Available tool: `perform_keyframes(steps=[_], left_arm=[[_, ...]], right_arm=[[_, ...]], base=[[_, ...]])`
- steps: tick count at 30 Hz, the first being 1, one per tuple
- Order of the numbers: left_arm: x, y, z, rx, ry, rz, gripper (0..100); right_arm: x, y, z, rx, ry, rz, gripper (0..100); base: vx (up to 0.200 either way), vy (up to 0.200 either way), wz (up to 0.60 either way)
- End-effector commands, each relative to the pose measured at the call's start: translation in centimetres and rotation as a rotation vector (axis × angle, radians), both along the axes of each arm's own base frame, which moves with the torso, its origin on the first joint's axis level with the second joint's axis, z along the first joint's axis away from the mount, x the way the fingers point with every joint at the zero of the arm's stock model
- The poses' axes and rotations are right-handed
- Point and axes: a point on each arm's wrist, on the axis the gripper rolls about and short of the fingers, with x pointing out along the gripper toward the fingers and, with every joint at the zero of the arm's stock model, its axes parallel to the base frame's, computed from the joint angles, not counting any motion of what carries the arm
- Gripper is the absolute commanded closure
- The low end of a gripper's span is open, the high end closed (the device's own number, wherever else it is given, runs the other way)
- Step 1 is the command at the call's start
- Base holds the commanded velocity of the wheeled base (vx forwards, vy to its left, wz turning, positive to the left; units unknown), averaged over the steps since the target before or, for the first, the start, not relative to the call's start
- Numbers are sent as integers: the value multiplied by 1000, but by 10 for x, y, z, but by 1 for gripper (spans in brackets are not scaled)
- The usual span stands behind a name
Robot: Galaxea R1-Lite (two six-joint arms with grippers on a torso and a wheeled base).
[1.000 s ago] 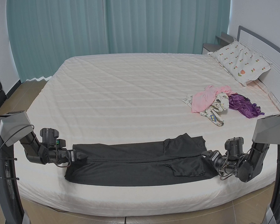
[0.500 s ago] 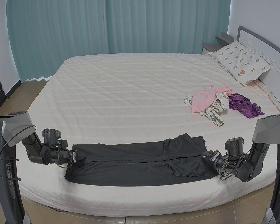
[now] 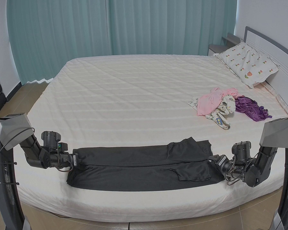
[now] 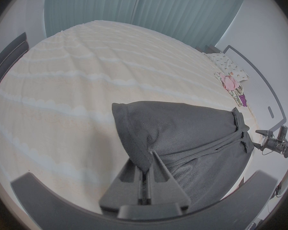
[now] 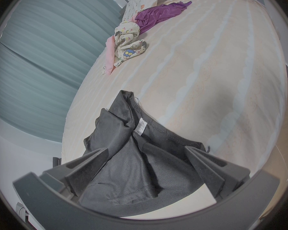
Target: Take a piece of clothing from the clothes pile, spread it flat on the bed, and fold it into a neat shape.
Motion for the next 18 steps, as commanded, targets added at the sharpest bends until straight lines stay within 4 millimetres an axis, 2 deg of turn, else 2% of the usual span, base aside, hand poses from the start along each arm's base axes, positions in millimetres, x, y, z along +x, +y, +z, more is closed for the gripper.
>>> perform_keyframes(steps=[1, 12, 18], left_arm=[[-1, 5, 13, 2, -33, 14, 100], [-5, 39, 27, -10, -31, 105, 100], [-9, 43, 26, -11, -23, 117, 100]], right_arm=[[-1, -1, 1, 1, -1, -2, 0], [-1, -3, 1, 1, 1, -10, 0], [-1, -4, 1, 3, 2, -11, 0]], base=[[0, 0, 0], [0, 0, 0], [0, 0, 0]])
